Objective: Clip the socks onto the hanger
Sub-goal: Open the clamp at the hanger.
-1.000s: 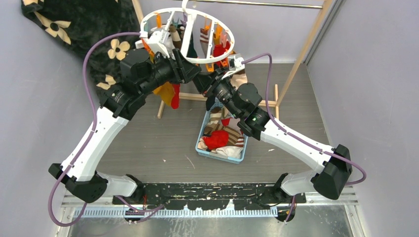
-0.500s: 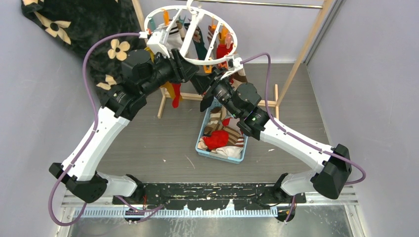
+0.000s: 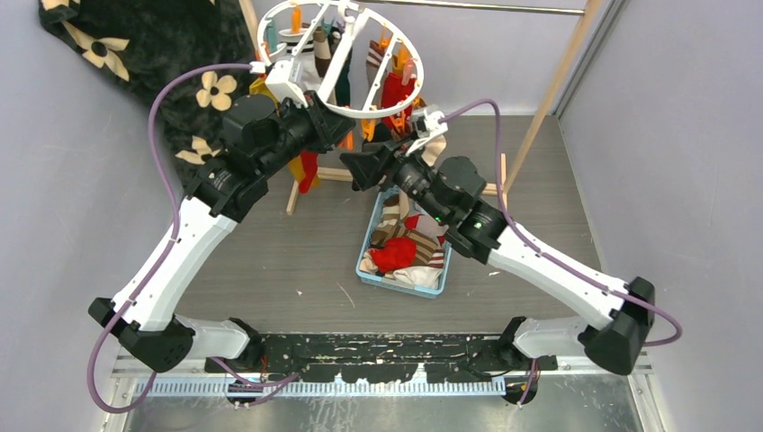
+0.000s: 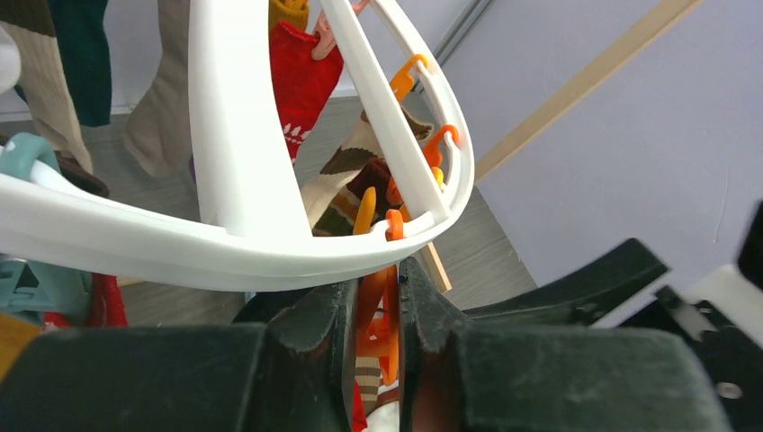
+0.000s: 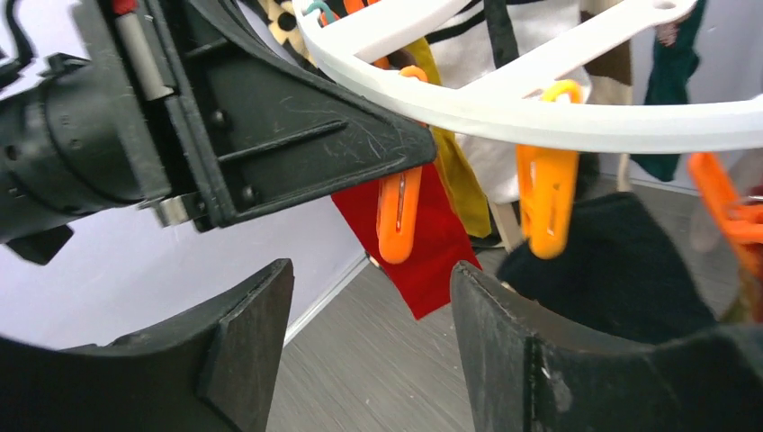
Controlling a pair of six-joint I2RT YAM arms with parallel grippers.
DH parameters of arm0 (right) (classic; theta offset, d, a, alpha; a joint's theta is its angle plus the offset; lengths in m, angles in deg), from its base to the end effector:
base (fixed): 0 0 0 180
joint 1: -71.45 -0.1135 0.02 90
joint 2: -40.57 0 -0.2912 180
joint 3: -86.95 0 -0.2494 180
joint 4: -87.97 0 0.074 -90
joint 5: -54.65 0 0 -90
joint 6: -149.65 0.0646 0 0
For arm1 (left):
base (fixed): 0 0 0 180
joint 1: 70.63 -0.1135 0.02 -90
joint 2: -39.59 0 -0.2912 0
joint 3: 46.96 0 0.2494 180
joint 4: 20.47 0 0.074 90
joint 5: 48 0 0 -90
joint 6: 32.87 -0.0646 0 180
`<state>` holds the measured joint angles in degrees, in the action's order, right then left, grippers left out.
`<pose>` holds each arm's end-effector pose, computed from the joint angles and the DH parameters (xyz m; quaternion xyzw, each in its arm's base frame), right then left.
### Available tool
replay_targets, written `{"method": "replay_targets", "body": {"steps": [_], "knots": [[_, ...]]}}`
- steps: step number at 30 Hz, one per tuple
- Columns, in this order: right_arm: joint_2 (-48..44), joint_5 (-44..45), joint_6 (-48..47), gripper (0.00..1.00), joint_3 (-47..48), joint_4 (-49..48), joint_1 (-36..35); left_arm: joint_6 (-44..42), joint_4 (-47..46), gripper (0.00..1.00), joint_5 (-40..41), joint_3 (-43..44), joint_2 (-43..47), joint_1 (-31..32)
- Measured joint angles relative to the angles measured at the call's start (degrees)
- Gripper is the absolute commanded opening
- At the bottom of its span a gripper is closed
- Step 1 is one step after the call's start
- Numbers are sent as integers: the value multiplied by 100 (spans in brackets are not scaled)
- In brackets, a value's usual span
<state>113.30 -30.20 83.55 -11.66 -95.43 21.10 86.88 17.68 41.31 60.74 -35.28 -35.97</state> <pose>0.2057 0.2391 0.4580 -0.1097 0.6196 0.4462 0.6363 0.2394 -0.1665 0.5170 0.0357 0.7383 -0.3627 0.5675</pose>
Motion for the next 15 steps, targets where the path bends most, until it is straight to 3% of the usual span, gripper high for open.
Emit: {"method": "replay_targets", "body": {"steps": [10, 15], "knots": [[-1770, 496, -328, 75, -369, 1967, 0, 72, 9, 12, 72, -48, 74, -2], [-1851, 776, -236, 70, -584, 3418, 0, 125, 52, 12, 79, -48, 85, -2]]}}
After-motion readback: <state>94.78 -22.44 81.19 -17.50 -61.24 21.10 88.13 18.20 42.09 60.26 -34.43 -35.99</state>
